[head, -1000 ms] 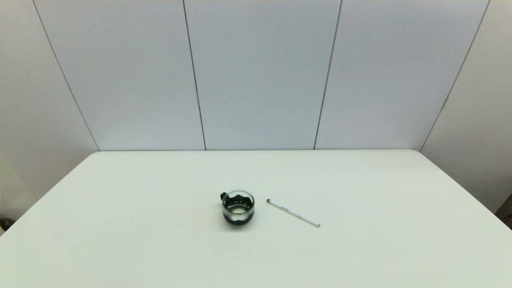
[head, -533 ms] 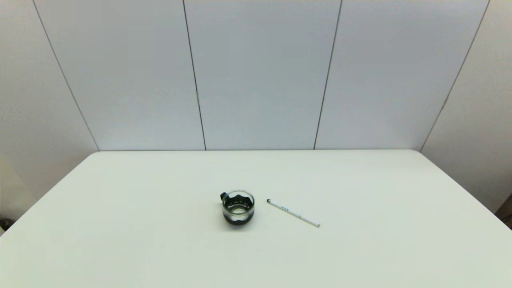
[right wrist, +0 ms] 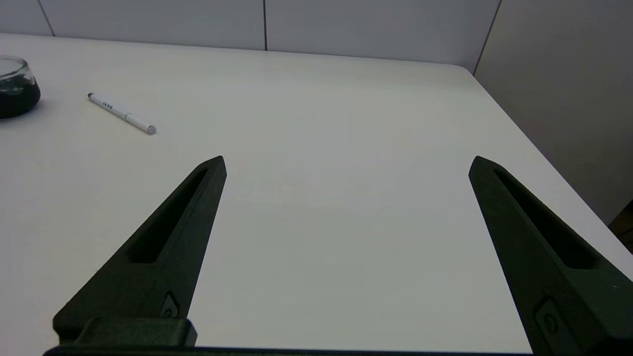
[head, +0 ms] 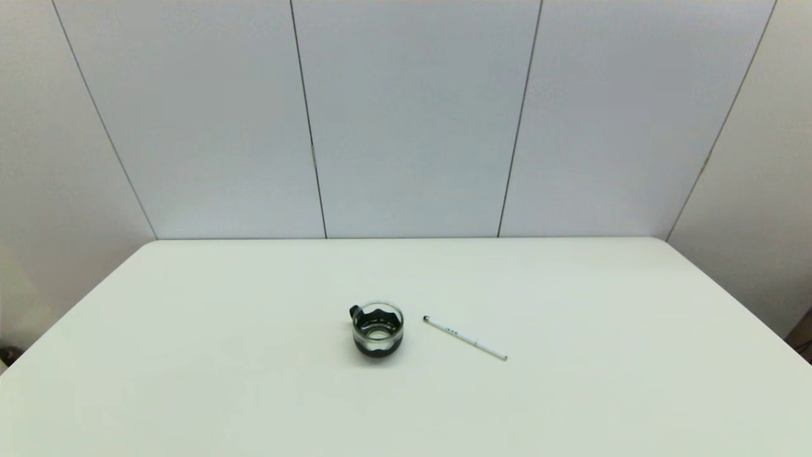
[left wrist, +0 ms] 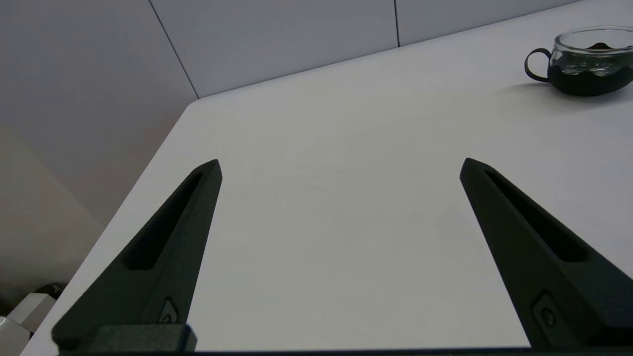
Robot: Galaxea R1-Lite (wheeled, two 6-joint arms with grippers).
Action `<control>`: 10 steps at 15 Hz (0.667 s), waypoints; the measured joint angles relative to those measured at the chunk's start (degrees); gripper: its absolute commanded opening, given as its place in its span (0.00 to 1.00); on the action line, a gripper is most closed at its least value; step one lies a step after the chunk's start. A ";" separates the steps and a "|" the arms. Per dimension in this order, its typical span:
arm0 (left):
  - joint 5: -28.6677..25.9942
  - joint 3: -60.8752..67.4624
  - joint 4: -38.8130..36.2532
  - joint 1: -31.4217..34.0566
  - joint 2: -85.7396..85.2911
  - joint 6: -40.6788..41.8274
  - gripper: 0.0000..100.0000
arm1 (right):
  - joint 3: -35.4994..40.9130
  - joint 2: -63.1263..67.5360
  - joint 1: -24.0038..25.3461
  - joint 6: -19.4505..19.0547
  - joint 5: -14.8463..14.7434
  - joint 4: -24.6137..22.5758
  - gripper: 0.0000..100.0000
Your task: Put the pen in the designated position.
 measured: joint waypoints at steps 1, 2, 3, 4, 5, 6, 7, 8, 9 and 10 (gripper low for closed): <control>0.00 0.00 0.00 0.00 -0.02 0.00 1.00 | 0.00 0.00 0.00 0.00 -0.05 0.00 1.00; 0.00 0.00 -0.02 0.00 -0.02 0.00 1.00 | 0.00 0.00 0.00 0.00 -0.05 0.02 1.00; 0.00 0.00 -0.02 0.00 -0.02 0.00 1.00 | 0.00 0.00 0.00 0.02 0.01 0.00 1.00; -0.02 0.00 0.00 0.00 -0.02 0.00 1.00 | 0.00 0.00 0.00 0.02 0.01 0.00 1.00; -0.02 0.00 0.00 0.00 -0.02 0.00 1.00 | 0.00 0.00 0.00 0.02 0.00 0.00 1.00; -0.02 0.00 0.00 0.00 -0.02 0.00 1.00 | 0.00 0.00 0.00 0.02 -0.02 0.00 1.00; -0.02 0.00 -0.02 0.00 -0.02 0.00 1.00 | 0.00 0.00 0.00 0.02 0.01 0.00 1.00; -0.02 0.00 -0.02 0.00 -0.02 0.00 1.00 | 0.00 0.00 0.00 0.00 -0.02 0.00 1.00; -0.02 0.00 -0.02 0.00 -0.02 0.02 1.00 | 0.00 0.00 0.00 0.02 0.01 0.00 1.00; -0.02 0.00 -0.02 0.00 -0.02 0.00 1.00 | 0.00 0.00 0.00 -0.04 0.00 0.02 1.00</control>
